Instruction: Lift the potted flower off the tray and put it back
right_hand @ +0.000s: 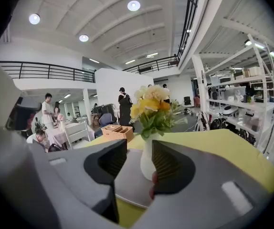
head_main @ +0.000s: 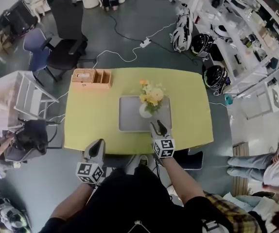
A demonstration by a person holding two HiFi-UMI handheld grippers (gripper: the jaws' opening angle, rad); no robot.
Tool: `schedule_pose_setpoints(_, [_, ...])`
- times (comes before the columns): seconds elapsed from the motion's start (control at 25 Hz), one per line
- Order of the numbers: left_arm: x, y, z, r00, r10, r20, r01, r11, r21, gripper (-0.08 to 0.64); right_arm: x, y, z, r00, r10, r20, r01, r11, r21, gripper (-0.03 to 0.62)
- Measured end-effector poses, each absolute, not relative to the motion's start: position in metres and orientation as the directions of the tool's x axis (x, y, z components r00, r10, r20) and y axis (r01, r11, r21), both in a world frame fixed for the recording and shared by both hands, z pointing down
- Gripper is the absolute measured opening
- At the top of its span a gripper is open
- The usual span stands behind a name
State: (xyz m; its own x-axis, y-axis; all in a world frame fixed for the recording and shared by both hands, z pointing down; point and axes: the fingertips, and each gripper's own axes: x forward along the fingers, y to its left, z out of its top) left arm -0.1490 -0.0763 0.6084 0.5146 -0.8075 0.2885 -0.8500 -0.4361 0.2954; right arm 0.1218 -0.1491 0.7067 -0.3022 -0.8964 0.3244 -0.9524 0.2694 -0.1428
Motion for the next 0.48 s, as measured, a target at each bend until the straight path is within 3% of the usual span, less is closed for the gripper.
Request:
schedule_pose_setpoints(0.28, [-0.159, -0.070, 0.621, 0.454, -0.828, 0.329, -0.882, -0.366, 0.297, 0.008, 0.127, -0.193, 0.750, -0.310, -0.881, 0.357, -0.951, 0.283, -0.126, 0.195])
schedule_pose_setpoints(0.48, [-0.162, -0.067, 0.631, 0.427, -0.833, 0.351, -0.896, -0.336, 0.292, 0.008, 0.126, -0.215, 0.772, -0.308, -0.879, 0.366, -0.952, 0.281, -0.126, 0.266])
